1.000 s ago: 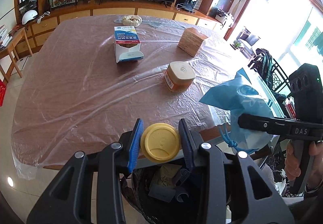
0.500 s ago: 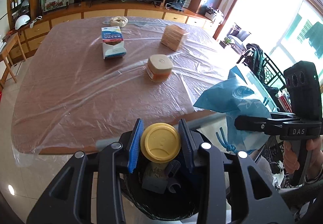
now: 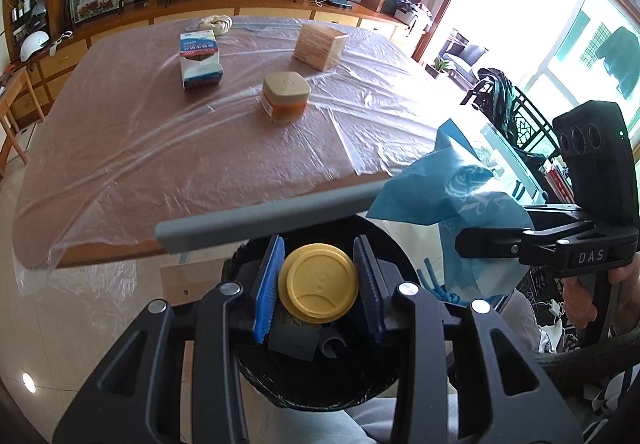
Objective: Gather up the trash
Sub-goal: 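Carry the yellow cup and blue cloth bag over the black bin with both tools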
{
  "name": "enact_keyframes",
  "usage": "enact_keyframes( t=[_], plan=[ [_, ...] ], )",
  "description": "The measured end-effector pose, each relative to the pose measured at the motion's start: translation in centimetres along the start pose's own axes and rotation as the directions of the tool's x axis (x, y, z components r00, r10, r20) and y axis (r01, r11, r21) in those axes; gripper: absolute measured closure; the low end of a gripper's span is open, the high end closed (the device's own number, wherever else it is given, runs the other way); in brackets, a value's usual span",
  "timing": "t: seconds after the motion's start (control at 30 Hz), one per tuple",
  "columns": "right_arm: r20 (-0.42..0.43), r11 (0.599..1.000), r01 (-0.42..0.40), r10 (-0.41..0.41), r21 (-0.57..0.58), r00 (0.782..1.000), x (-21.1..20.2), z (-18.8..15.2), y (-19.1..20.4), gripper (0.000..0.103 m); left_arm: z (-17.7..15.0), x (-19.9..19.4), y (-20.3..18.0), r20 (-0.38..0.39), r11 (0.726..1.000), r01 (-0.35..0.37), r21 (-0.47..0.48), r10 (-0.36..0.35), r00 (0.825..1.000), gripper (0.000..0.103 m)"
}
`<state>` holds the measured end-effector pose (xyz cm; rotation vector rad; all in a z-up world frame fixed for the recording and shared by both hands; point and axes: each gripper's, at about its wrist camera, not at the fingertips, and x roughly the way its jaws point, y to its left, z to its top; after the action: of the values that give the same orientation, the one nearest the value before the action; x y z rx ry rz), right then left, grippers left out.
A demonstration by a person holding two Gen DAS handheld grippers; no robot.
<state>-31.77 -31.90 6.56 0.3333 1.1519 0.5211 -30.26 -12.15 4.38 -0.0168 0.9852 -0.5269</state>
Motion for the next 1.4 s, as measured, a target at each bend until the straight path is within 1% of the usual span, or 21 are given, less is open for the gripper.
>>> enact_keyframes(
  t=[0.5, 0.83, 1.13, 1.4],
  plan=[
    [-0.076, 0.999, 0.028, -0.031, -0.04, 0.997, 1.8, -2.5, 0.2, 0.056, -2.2, 0.8, -0.6, -0.034, 1.0, -0.021, 0.001, 0.021, 0.999, 0.065],
    [-0.132, 0.998, 0.053, -0.057, -0.036, 0.99, 3.6, -3.7, -0.4, 0.056, -2.9, 1.9, -0.7, -0.058, 0.999, -0.032, 0.003, 0.032, 0.998, 0.065],
    [-0.168, 0.994, 0.079, -0.09, -0.069, 0.982, 5.1, -3.9, -0.3, 0.056, -3.6, 3.0, -0.8, -0.078, 0.999, -0.043, 0.002, 0.043, 0.996, 0.065],
    [-0.174, 0.99, 0.104, -0.12, -0.095, 0.977, 6.1, -3.7, -0.1, 0.056, -4.0, 3.9, -0.4, -0.096, 0.998, -0.055, -0.008, 0.054, 0.994, 0.065]
  ],
)
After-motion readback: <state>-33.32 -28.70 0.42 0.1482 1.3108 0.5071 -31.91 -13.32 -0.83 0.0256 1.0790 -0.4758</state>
